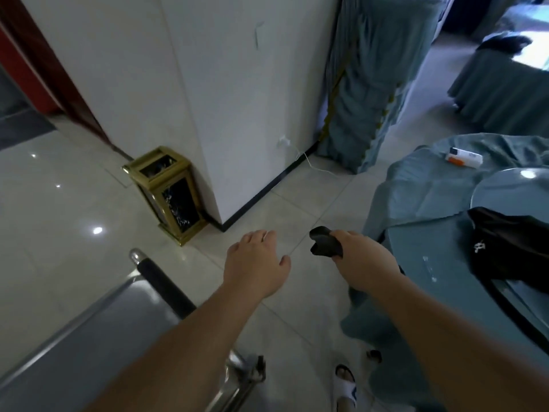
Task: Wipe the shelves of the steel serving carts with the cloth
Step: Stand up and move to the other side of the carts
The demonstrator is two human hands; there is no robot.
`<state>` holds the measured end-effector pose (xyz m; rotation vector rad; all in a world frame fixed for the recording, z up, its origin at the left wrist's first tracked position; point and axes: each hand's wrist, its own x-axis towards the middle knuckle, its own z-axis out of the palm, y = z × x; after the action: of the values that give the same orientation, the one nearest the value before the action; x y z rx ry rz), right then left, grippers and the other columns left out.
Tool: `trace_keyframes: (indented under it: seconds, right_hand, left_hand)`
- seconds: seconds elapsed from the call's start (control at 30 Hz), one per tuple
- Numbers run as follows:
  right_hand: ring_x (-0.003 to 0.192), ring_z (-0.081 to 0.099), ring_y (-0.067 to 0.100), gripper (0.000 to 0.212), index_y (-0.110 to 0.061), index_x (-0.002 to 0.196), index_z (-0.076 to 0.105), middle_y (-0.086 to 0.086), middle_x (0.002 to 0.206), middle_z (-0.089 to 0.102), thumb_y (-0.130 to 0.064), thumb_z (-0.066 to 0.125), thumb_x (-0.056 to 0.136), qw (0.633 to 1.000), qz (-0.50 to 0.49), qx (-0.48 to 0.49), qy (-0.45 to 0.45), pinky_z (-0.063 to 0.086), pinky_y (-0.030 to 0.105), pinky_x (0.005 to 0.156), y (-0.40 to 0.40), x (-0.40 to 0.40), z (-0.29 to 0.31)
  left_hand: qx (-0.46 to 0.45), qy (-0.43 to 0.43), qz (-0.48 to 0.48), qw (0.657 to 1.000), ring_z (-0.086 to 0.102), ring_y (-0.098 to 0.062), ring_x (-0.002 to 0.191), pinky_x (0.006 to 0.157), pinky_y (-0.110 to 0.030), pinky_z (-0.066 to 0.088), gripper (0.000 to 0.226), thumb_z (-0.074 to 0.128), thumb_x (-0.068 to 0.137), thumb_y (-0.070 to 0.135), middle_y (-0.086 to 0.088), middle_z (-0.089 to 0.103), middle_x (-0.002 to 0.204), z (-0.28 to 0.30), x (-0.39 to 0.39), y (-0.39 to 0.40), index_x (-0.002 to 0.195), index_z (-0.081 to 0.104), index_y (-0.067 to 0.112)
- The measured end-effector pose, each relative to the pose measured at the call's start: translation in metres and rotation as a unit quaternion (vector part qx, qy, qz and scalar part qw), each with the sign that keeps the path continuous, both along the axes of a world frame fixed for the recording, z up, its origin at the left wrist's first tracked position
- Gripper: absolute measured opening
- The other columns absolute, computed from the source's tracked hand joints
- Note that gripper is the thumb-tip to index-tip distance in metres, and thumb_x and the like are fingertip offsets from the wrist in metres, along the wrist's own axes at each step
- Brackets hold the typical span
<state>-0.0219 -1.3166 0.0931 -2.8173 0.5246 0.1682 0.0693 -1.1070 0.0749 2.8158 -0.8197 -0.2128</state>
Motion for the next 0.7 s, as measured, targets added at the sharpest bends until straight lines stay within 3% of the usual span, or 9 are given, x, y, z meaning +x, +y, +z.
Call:
trace_keyframes:
  seconds: [0.13, 0.37, 0.5, 0.6, 0.7]
  right_hand:
    - [0.091, 0.062, 0.021, 0.028, -0.028, 0.130, 0.052, -0.003, 0.113, 0.061, -0.032, 0.049, 0.103, 1.000, 0.019, 0.011, -0.002, 0.055, 0.040, 0.078, -0.065, 0.053, 0.001]
    - [0.094, 0.063, 0.023, 0.025, -0.027, 0.127, 0.054, 0.000, 0.115, 0.062, -0.032, 0.049, 0.103, 0.998, 0.062, 0.012, 0.009, 0.053, 0.039, 0.078, -0.181, 0.149, 0.023]
    - [0.089, 0.062, 0.022, 0.020, -0.026, 0.121, 0.055, -0.001, 0.108, 0.060, -0.035, 0.048, 0.104, 0.996, 0.090, 0.022, 0.018, 0.053, 0.041, 0.076, -0.209, 0.216, 0.023]
    - [0.079, 0.058, 0.018, 0.007, -0.034, 0.104, 0.051, -0.005, 0.095, 0.056, -0.040, 0.047, 0.103, 0.990, 0.126, 0.056, 0.030, 0.048, 0.037, 0.069, -0.203, 0.272, 0.014]
    - [0.080, 0.060, 0.021, 0.006, -0.033, 0.102, 0.051, -0.003, 0.094, 0.058, -0.038, 0.047, 0.102, 0.986, 0.155, 0.055, 0.043, 0.054, 0.042, 0.073, -0.184, 0.332, 0.002]
  left_hand:
    - [0.011, 0.002, 0.010, 1.000, 0.037, -0.022, 0.147, 0.115, -0.046, 0.035, 0.068, 0.039, 0.102, 0.057, 0.000, 0.041, 0.162, -0.006, 0.051, -0.071, 0.161, 0.033, 0.024]
    - [-0.009, 0.028, 0.084, 0.996, 0.049, -0.023, 0.129, 0.097, -0.043, 0.047, 0.057, 0.045, 0.101, 0.051, -0.002, 0.053, 0.147, 0.007, 0.132, -0.173, 0.148, 0.045, 0.020]
    - [-0.014, 0.021, 0.123, 0.992, 0.052, -0.024, 0.129, 0.100, -0.044, 0.049, 0.058, 0.045, 0.100, 0.053, -0.002, 0.055, 0.146, 0.014, 0.175, -0.189, 0.150, 0.046, 0.022]
    - [-0.020, 0.015, 0.155, 0.988, 0.051, -0.024, 0.130, 0.099, -0.043, 0.049, 0.060, 0.044, 0.100, 0.054, -0.001, 0.055, 0.147, 0.013, 0.213, -0.179, 0.152, 0.044, 0.024]
    - [-0.015, 0.018, 0.192, 0.981, 0.051, -0.024, 0.131, 0.097, -0.042, 0.049, 0.061, 0.044, 0.100, 0.055, -0.001, 0.054, 0.147, 0.007, 0.259, -0.157, 0.153, 0.043, 0.024]
